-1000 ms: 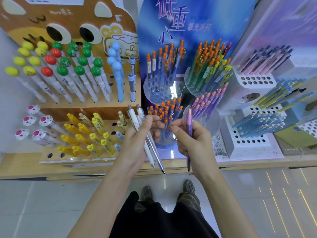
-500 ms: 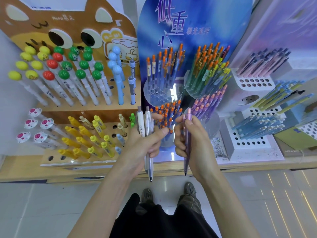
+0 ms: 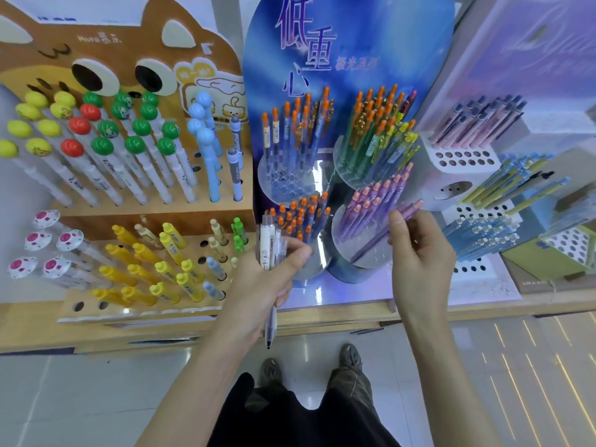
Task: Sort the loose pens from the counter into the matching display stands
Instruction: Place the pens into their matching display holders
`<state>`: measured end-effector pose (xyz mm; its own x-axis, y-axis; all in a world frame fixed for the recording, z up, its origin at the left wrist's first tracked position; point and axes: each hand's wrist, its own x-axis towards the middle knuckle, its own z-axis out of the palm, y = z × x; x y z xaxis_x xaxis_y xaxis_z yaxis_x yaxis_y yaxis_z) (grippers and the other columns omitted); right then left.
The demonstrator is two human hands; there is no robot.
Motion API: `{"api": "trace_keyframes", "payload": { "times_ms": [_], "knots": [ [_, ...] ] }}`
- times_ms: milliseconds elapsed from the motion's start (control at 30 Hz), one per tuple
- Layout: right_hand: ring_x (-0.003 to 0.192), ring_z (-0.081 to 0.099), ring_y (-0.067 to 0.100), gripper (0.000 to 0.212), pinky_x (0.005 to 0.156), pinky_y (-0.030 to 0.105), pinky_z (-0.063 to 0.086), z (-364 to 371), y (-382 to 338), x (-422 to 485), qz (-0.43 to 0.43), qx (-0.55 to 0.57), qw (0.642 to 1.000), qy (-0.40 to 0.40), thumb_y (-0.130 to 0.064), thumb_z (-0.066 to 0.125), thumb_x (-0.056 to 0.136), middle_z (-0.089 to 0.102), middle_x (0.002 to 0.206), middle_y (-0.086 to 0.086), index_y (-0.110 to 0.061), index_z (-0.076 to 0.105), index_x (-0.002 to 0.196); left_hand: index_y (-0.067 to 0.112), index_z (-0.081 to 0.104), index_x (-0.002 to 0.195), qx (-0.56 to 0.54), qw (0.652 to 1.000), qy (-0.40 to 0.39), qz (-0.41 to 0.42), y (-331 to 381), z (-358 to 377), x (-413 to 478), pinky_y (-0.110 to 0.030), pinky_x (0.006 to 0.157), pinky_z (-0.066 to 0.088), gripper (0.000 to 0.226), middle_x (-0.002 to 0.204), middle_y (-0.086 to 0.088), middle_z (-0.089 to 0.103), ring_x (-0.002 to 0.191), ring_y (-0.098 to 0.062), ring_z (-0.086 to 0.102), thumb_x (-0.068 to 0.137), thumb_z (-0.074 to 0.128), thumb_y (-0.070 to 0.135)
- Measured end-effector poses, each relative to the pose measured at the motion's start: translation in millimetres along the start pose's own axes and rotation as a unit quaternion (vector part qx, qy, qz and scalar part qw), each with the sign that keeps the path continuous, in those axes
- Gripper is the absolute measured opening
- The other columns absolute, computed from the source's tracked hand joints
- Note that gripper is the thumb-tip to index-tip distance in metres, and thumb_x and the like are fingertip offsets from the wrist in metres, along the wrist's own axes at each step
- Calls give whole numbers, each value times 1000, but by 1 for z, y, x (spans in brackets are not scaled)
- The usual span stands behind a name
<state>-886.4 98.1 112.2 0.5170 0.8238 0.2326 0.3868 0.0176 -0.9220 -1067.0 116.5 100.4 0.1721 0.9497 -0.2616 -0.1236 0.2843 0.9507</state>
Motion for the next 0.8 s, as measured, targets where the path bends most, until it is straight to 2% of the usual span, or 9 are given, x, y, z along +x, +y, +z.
{"api": "trace_keyframes", "payload": {
  "times_ms": [67, 133, 233, 333, 500, 633, 700, 800],
  "knots": [
    [67, 49, 31, 35, 60, 32, 36, -9, 7, 6, 3, -39, 999, 7, -32, 51, 94, 54, 66, 14, -2, 50, 77, 16, 65, 85, 15, 1000, 9, -6, -2, 7, 2, -20, 39, 25, 4, 45, 5, 36, 38, -10, 29, 89, 65, 16],
    [70, 54, 31, 28, 65, 38, 42, -14, 12, 10, 8, -61, 998, 11, -31, 51, 95, 59, 70, 12, -7, 53, 80, 23, 67, 79, 29, 999, 18, -6, -3, 16, 5, -20, 39, 26, 11, 49, 3, 39, 39, -9, 30, 88, 66, 18],
    [73, 59, 28, 15, 70, 43, 47, -19, 19, 17, 16, -72, 997, 7, -24, 53, 97, 63, 75, 8, -16, 57, 85, 28, 67, 79, 56, 997, 42, 12, -1, 34, 15, -16, 40, 30, 6, 50, 11, 45, 41, -6, 36, 84, 67, 25],
    [76, 61, 27, 14, 73, 48, 49, -18, 25, 27, 13, -86, 996, -20, -20, 53, 98, 64, 79, 7, -11, 61, 91, 30, 66, 86, 84, 994, 62, 40, 0, 48, 28, -12, 42, 30, 15, 48, 17, 49, 41, -1, 40, 89, 64, 16],
    [71, 57, 28, 20, 67, 45, 47, -17, 33, 39, -23, -114, 992, -53, -22, 53, 97, 63, 76, 9, -5, 61, 92, 32, 64, 87, 77, 993, 74, 39, -1, 65, 36, -13, 40, 29, 18, 45, 15, 43, 39, -3, 34, 90, 64, 15],
    [65, 53, 18, 16, 63, 36, 42, -17, 36, 45, -36, -153, 983, -100, -21, 54, 97, 61, 73, 0, -8, 62, 92, 28, 63, 91, 84, 993, 71, 37, -1, 75, 38, -11, 42, 30, 15, 45, 16, 45, 38, 0, 35, 91, 62, 14],
    [64, 51, 14, 15, 59, 27, 37, -13, 34, 50, -60, -177, 973, -137, -18, 57, 96, 60, 75, -3, -5, 63, 90, 28, 63, 90, 85, 992, 80, 37, -1, 76, 39, -12, 42, 30, 14, 45, 16, 45, 38, -1, 34, 91, 62, 14],
    [61, 45, 16, 18, 56, 23, 24, -6, 32, 57, -62, -203, 964, -163, -12, 60, 93, 53, 69, -1, -2, 58, 78, 27, 64, 89, 85, 991, 91, 40, -1, 76, 41, -14, 41, 30, 10, 45, 15, 42, 39, -3, 32, 90, 63, 17]
  ]
}}
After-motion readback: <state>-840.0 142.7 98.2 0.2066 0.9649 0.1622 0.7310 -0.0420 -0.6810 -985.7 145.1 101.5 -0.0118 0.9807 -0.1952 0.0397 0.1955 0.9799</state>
